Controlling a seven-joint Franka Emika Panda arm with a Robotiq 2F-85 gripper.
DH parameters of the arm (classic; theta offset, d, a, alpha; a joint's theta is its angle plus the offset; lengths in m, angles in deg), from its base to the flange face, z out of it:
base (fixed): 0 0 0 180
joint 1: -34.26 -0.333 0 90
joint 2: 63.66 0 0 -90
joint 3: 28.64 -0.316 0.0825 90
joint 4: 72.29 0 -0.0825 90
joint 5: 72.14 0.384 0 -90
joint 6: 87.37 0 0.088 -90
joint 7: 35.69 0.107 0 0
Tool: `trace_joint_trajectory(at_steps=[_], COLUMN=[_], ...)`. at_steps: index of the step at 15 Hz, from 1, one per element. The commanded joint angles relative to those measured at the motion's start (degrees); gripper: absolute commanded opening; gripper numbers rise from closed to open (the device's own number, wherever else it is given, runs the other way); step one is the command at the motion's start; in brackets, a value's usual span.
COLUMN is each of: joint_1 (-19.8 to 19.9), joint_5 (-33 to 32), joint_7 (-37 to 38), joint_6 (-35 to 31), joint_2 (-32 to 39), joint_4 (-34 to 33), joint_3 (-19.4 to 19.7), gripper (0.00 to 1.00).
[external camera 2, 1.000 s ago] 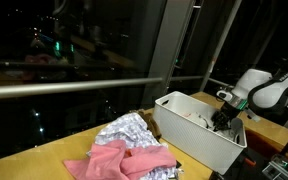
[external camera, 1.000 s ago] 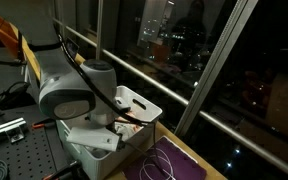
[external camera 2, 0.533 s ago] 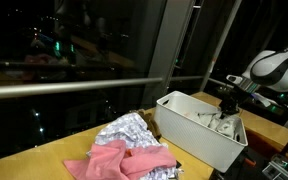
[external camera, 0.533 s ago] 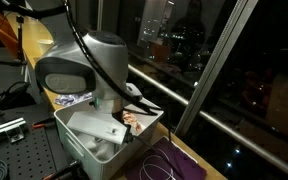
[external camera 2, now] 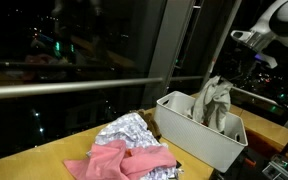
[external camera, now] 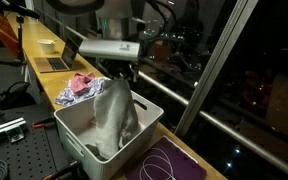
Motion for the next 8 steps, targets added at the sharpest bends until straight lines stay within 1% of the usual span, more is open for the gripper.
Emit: trace_joint_trajectory(at_steps=[1, 4, 8], joint_1=[-7.6, -12.9, -18.8], joint_5=[-3.7, -7.2, -12.5], joint_7=[5.4, 9.4, 14.3], joint_6=[5.7, 9.7, 15.9], joint_2=[-4.6, -5.8, -3.5], joint_4=[-5.9, -12.6, -23.8], joint_3=[0.8, -0.7, -4.7], gripper=[0.01, 0.01, 0.01])
